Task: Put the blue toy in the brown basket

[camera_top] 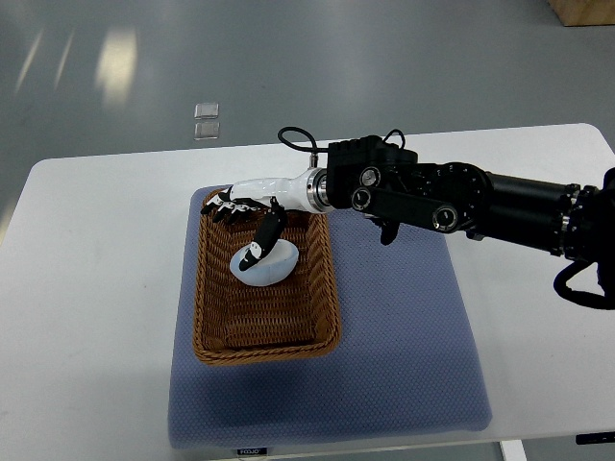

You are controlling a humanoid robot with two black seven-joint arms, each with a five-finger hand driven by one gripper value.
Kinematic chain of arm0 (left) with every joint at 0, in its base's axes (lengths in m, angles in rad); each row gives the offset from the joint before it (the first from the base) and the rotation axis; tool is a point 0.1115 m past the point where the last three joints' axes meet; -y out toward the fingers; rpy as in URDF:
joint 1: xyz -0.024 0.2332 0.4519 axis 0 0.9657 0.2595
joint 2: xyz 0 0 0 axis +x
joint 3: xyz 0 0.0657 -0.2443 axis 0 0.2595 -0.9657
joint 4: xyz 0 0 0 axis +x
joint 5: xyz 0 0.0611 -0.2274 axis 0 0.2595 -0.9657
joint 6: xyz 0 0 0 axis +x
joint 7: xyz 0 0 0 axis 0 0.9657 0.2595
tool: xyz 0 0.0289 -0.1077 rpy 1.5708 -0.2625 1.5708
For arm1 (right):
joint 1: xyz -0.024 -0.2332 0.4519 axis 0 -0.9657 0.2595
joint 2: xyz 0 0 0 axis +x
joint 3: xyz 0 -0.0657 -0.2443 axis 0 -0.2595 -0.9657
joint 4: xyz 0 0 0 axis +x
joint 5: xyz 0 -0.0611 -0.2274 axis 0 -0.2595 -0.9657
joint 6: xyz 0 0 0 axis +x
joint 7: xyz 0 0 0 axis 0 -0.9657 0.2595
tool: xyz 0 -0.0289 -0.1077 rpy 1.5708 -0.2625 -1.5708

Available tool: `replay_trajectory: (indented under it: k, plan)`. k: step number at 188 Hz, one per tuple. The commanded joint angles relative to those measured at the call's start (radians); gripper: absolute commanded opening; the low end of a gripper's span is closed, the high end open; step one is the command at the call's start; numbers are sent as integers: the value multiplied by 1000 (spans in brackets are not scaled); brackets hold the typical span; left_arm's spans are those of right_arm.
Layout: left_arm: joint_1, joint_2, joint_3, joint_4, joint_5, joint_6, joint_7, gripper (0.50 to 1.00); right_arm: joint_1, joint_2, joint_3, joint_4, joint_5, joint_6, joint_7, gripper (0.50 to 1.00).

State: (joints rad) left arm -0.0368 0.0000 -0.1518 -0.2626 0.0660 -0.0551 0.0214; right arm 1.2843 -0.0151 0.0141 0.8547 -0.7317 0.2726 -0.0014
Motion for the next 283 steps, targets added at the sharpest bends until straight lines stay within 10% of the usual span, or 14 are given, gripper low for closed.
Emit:
replay_trajectory:
  k: [1, 153, 213, 283]
  plan:
    - [0, 0, 0, 0, 0, 0, 0, 1000, -3, -32, 55, 1, 71, 22, 0, 907]
    - [0, 0, 0, 6, 0, 3, 0, 1000, -442, -114, 906, -13, 426, -12, 1, 907]
    - [0, 0, 0, -1, 0, 6, 0, 1000, -508, -103, 1067, -128, 509, -125, 9, 907]
    - [2, 0, 0, 0, 0, 4, 0, 1000, -562, -91, 1075, -174, 778, -44, 9, 911]
